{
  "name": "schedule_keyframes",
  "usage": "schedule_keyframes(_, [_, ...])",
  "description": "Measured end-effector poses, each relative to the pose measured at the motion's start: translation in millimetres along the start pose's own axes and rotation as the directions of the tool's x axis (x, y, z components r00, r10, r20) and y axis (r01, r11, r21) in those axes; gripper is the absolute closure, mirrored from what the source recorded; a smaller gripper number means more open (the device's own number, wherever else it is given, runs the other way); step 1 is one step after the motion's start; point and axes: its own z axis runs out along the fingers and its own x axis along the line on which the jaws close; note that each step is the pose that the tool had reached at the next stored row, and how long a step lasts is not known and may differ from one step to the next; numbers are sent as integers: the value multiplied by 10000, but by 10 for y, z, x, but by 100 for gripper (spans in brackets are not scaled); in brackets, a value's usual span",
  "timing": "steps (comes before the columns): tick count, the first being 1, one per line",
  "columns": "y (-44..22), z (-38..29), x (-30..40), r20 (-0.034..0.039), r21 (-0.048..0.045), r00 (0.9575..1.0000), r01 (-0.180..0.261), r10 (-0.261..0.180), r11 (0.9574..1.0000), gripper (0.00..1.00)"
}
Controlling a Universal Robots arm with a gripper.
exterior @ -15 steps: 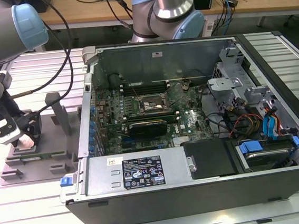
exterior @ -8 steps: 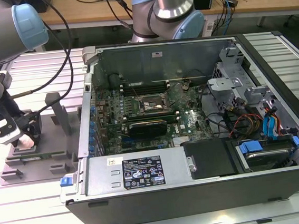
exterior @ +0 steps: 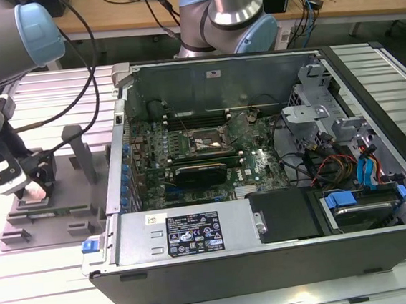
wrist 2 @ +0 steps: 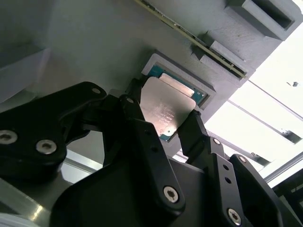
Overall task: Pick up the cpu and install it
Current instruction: 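Pick up the cpu and move it towards the insertion slot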
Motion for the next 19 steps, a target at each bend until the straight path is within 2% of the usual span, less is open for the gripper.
schedule_keyframes(5, [-1,31,1,-1,2,10000,0,0,10000,45])
schedule_keyframes(16, [18,35,0,1,0,10000,1,-1,10000,45])
schedule_keyframes(19, [20,-30,-2,8,-6,10000,1,-1,10000,45])
